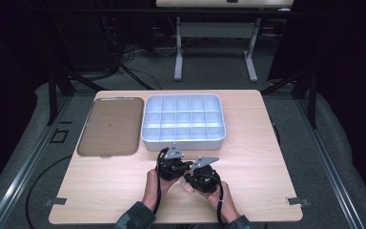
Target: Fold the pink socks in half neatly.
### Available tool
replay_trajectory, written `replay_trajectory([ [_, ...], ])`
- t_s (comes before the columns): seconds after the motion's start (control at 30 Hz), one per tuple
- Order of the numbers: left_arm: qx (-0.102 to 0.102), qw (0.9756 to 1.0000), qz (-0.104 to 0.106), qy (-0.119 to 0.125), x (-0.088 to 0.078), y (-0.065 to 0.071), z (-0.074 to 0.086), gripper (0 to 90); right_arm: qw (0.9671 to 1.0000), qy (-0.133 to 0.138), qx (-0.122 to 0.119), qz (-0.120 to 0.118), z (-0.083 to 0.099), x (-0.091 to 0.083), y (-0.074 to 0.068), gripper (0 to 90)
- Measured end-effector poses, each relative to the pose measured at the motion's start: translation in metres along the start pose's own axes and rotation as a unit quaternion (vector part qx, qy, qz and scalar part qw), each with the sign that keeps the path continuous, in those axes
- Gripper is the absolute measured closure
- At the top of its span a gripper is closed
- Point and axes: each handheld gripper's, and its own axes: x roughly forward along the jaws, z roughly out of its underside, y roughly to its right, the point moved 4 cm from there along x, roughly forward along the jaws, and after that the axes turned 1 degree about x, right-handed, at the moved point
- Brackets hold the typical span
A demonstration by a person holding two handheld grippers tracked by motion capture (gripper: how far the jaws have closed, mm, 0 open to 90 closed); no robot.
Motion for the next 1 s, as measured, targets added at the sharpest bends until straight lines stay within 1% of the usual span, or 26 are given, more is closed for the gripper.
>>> replay_trajectory([
  [0.03, 0.001, 0.9999, -0.005, -0.009, 0.004, -0.002, 0.002, 89.3, 1.0, 0.003, -0.002, 0.0, 0.0, 0.0, 0.0, 87.8],
  [0.07, 0.003, 0.9999, -0.007, -0.015, 0.006, -0.003, 0.002, 89.3, 1.0, 0.007, 0.0, 0.0, 0.001, 0.0, 0.0, 87.7],
  [0.1, -0.001, 0.9998, -0.005, -0.021, 0.008, -0.005, 0.004, 89.4, 1.0, 0.008, 0.0, 0.001, 0.001, 0.0, -0.001, 87.7],
  [0.13, -0.002, 0.9996, -0.008, -0.027, 0.011, -0.006, 0.006, 89.5, 1.0, 0.007, -0.002, 0.003, 0.001, 0.0, -0.001, 87.4],
  [0.17, -0.002, 0.9994, -0.007, -0.032, 0.013, -0.007, 0.008, 89.6, 1.0, 0.006, -0.002, 0.001, 0.001, -0.001, -0.002, 86.5],
  [0.2, -0.007, 0.9995, -0.004, -0.03, 0.014, -0.008, 0.009, 89.6, 1.0, 0.004, 0.003, -0.002, 0.001, -0.002, -0.002, 84.7],
  [0.23, -0.009, 0.9994, -0.003, -0.032, 0.014, -0.009, 0.01, 89.6, 0.9999, 0.005, 0.008, -0.008, 0.002, -0.004, -0.002, 81.0],
  [0.27, -0.012, 0.9995, -0.003, -0.03, 0.014, -0.01, 0.011, 89.7, 0.9997, 0.001, 0.018, -0.015, 0.003, -0.006, -0.001, 80.3],
  [0.3, -0.011, 0.9994, -0.003, -0.032, 0.014, -0.01, 0.011, 89.7, 0.9996, 0.003, 0.026, -0.013, 0.004, -0.009, -0.002, 78.8],
  [0.37, -0.009, 0.9994, -0.007, -0.032, 0.014, -0.009, 0.012, 89.7, 0.9995, 0.002, 0.027, -0.015, 0.006, -0.013, -0.004, 77.8],
  [0.4, -0.008, 0.9994, -0.007, -0.032, 0.014, -0.01, 0.012, 89.7, 0.9996, 0.002, 0.026, -0.014, 0.007, -0.014, -0.006, 78.0],
  [0.43, -0.01, 0.9995, -0.007, -0.03, 0.014, -0.01, 0.013, 89.7, 0.9997, 0.0, 0.023, -0.008, 0.007, -0.015, -0.008, 78.9],
  [0.47, -0.012, 0.9995, -0.006, -0.028, 0.013, -0.01, 0.013, 89.7, 0.9999, -0.004, 0.016, -0.004, 0.008, -0.014, -0.01, 80.5],
  [0.5, -0.012, 0.9996, -0.006, -0.026, 0.013, -0.01, 0.014, 89.7, 0.9999, -0.008, 0.011, 0.002, 0.009, -0.013, -0.011, 81.7],
  [0.53, -0.014, 0.9996, -0.006, -0.022, 0.013, -0.011, 0.015, 89.7, 0.9999, -0.007, 0.011, 0.006, 0.01, -0.012, -0.012, 82.7],
  [0.6, -0.017, 0.9996, -0.004, -0.02, 0.011, -0.012, 0.017, 89.7, 0.9999, -0.009, 0.004, 0.011, 0.011, -0.01, -0.013, 84.0],
  [0.67, -0.021, 0.9997, 0.0, -0.016, 0.01, -0.013, 0.018, 89.7, 0.9998, -0.01, 0.004, 0.014, 0.011, -0.008, -0.013, 85.0],
  [0.7, -0.023, 0.9996, 0.002, -0.015, 0.009, -0.014, 0.019, 89.8, 0.9998, -0.01, 0.007, 0.017, 0.011, -0.008, -0.014, 85.3],
  [0.77, -0.025, 0.9996, 0.003, -0.015, 0.009, -0.015, 0.02, 89.8, 0.9998, -0.012, 0.006, 0.016, 0.011, -0.007, -0.014, 85.7],
  [0.8, -0.025, 0.9996, 0.006, -0.011, 0.009, -0.016, 0.02, 89.8, 0.9998, -0.012, 0.007, 0.016, 0.011, -0.007, -0.014, 85.8],
  [0.83, -0.025, 0.9996, 0.005, -0.01, 0.009, -0.016, 0.021, 89.8, 0.9997, -0.013, 0.003, 0.02, 0.011, -0.006, -0.014, 85.8],
  [0.87, -0.028, 0.9995, 0.01, -0.007, 0.009, -0.016, 0.022, 89.8, 0.9997, -0.014, 0.001, 0.019, 0.011, -0.007, -0.014, 85.7],
  [0.93, -0.029, 0.9994, 0.016, -0.005, 0.009, -0.018, 0.022, 89.8, 0.9998, -0.006, 0.009, 0.016, 0.012, -0.006, -0.014, 85.7],
  [0.97, -0.03, 0.9994, 0.016, -0.004, 0.009, -0.018, 0.023, 89.8, 0.9998, -0.011, 0.01, 0.012, 0.012, -0.007, -0.012, 85.6],
  [1.0, -0.027, 0.9995, 0.016, -0.005, 0.009, -0.018, 0.023, 89.8, 0.9998, -0.014, 0.011, 0.007, 0.011, -0.007, -0.011, 85.4],
])
